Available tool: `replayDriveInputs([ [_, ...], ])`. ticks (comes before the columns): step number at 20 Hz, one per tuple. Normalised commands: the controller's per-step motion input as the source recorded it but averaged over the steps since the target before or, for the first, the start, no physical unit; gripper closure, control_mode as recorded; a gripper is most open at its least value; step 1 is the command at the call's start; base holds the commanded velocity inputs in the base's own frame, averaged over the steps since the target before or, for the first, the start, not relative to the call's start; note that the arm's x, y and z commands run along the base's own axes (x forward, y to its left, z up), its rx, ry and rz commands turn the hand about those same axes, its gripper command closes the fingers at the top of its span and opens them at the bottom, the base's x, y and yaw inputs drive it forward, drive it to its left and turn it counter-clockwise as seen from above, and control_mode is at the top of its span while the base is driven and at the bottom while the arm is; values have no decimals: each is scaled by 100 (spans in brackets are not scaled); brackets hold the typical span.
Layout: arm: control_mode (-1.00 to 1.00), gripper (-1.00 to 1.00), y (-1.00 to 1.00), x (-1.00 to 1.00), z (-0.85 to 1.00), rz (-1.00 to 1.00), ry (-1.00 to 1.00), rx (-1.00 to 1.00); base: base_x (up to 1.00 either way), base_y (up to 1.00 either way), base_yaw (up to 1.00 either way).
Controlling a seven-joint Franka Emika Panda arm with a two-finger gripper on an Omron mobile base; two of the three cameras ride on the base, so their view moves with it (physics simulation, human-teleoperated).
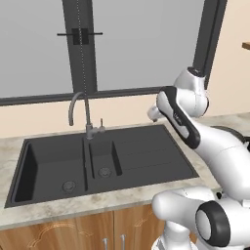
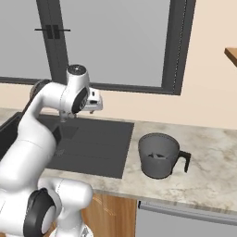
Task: Turn on the sink faucet and place the jug under the water for a few seconds to fill it up.
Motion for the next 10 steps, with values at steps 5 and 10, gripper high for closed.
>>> replayDriveInputs([
  [5, -100, -100, 23, 59, -27, 42, -31, 7, 0, 0, 0],
  [10, -100, -100, 43, 62, -34, 31, -13, 6, 0, 0, 0],
])
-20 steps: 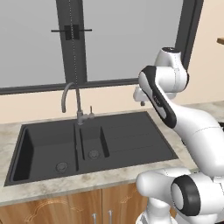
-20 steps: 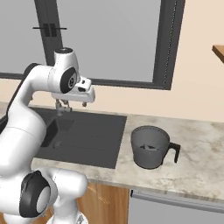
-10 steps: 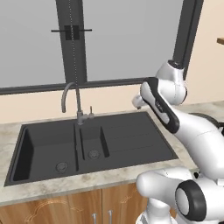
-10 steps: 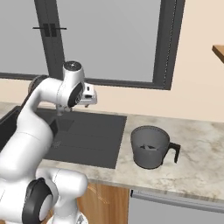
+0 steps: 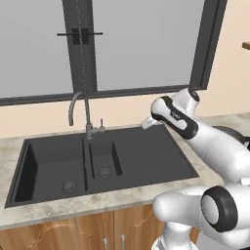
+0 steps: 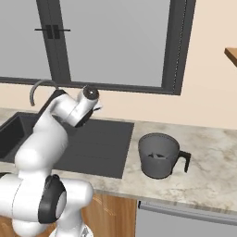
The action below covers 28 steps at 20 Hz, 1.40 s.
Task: Turn on the sink faucet and place the jug under the water for a few seconds to fill it up.
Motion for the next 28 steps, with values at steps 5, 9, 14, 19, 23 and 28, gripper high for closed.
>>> replayDriveInputs([
  [5, -100, -100, 25, 20, -28, 23, 5, 1, 0, 0, 0],
  [9, -100, -100, 51, 26, -18, 4, 2, 0, 0, 0, 0],
  [14, -100, -100, 56, 11, -22, -2, -5, 0, 0, 0, 0],
  [19, -100, -100, 19, 12, -16, -3, -5, 2, 0, 0, 0],
  [23, -100, -100, 4, 14, -17, -1, -9, 8, 0, 0, 0],
  [28, -100, -100, 12, 29, -14, 0, -14, 13, 0, 0, 0],
])
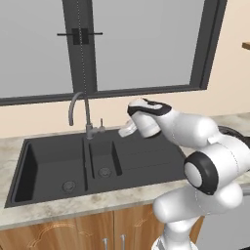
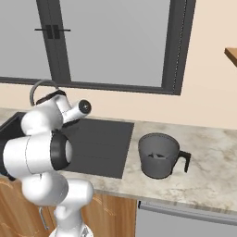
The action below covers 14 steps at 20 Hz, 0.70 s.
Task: Turn on the sink faucet and place the jug under the water for a few seconds to fill it up.
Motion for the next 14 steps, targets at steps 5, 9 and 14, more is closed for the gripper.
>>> replayDriveInputs([
  [5, -100, -100, 24, 34, -13, 0, -13, 15, 0, 0, 0],
  [9, -100, -100, 16, 29, -17, 0, -11, 11, 0, 0, 0],
  [14, -100, -100, 3, 41, -15, 0, -4, 6, 0, 0, 0],
])
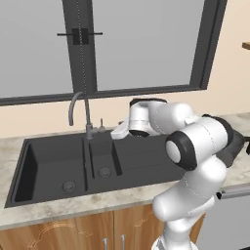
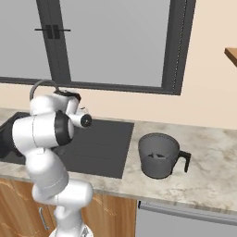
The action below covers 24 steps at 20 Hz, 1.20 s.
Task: Turn on the sink faucet and place the jug under the water for a few seconds to fill it up.
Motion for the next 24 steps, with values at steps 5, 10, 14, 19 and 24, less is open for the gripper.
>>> replayDriveInputs([
  [5, -100, -100, 14, 46, -2, 0, 0, 6, 0, 0, 0],
  [10, -100, -100, 21, 48, 0, 0, 0, 4, 0, 0, 0],
  [14, -100, -100, 23, 48, -2, 0, 0, 1, 0, 0, 0],
  [19, -100, -100, 9, 56, -8, 0, 0, 0, 0, 0, 0],
  [24, -100, -100, 0, 50, -21, 0, 0, 0, 0, 0, 0],
])
